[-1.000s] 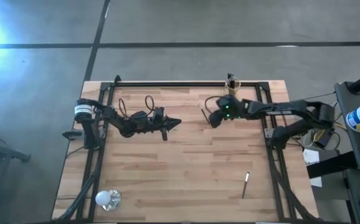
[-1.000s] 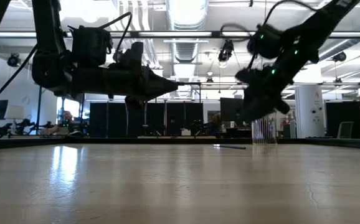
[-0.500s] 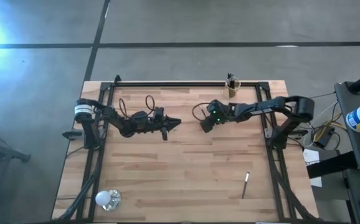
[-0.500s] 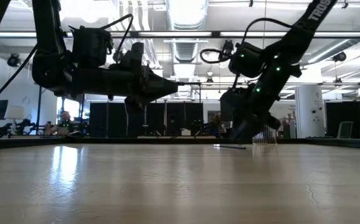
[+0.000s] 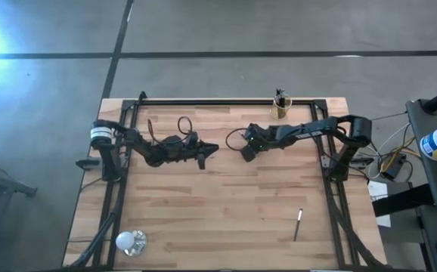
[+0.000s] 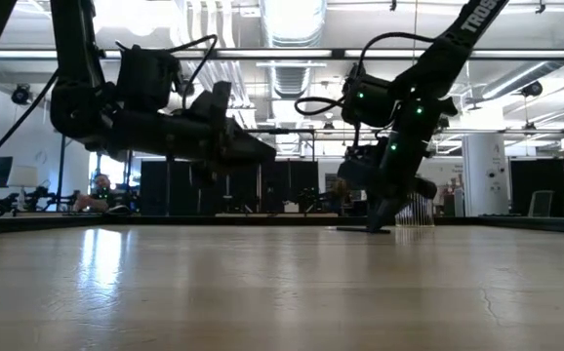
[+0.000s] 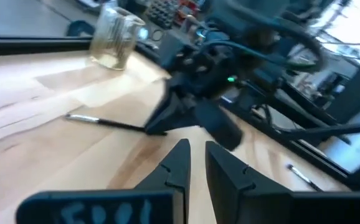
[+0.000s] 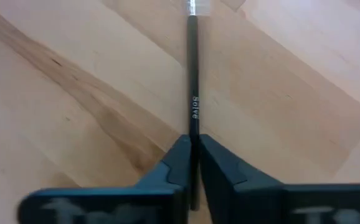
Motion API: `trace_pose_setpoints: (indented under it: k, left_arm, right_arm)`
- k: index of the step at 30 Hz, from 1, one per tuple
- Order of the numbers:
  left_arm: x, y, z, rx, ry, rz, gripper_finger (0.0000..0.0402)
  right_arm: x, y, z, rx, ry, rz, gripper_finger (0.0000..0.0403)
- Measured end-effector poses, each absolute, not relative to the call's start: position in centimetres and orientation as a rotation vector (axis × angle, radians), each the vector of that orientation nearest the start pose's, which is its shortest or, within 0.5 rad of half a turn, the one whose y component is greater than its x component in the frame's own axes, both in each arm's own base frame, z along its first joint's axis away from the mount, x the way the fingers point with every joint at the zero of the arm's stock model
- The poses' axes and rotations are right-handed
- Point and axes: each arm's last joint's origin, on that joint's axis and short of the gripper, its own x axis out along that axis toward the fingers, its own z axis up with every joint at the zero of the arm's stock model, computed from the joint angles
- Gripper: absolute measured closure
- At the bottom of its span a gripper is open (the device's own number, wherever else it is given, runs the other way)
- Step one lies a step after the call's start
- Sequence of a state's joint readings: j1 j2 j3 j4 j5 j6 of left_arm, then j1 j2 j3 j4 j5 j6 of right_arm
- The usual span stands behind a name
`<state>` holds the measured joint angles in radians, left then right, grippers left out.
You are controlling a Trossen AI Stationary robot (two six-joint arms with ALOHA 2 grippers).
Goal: Put items in baskets/containers
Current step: Put the black eyeshadow brush into the gold pen holder
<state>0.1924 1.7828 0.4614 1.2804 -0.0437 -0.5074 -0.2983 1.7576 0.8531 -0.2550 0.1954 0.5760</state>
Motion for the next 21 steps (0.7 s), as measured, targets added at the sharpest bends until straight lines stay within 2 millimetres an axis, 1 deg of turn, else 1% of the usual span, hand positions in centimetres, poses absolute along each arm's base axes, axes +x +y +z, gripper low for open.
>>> trace_pose_setpoints:
  k: [4, 6, 9, 13, 15, 16, 18, 21]
  left_arm:
    - [28.5, 6.0, 13.5, -0.518, -0.030, 0.268, 0.0360]
    - [28.3, 5.9, 13.8, -0.510, -0.058, 0.250, 0.0363]
    - [28.1, 5.7, 14.4, -0.500, -0.124, 0.188, 0.0370]
    - [27.7, 5.6, 15.0, -0.548, -0.196, 0.145, 0.0373]
    - [27.7, 5.5, 15.2, -0.551, -0.211, 0.119, 0.0370]
    - [27.7, 5.4, 15.3, -0.555, -0.222, 0.104, 0.0367]
    - [28.0, 5.1, 15.8, -0.553, -0.247, 0.069, 0.0359]
    - [28.7, 4.5, 16.4, -0.544, -0.263, 0.016, 0.0343]
  right_arm:
    - [29.0, -9.1, 12.7, 0.540, 0.992, -0.732, 0.0390]
    - [29.1, -8.6, 13.7, 0.512, 0.948, -0.691, 0.0392]
    - [29.7, -7.6, 16.5, 0.482, 0.740, -0.605, 0.0393]
    - [30.1, -5.7, 18.6, 0.430, 0.484, -0.479, 0.0393]
    - [30.5, -4.7, 20.2, 0.422, 0.324, -0.384, 0.0394]
    - [30.6, -4.3, 20.7, 0.426, 0.265, -0.338, 0.0394]
    - [30.9, -3.6, 21.0, 0.427, 0.198, -0.276, 0.0394]
    - [31.6, -2.9, 20.8, 0.426, 0.155, -0.242, 0.0394]
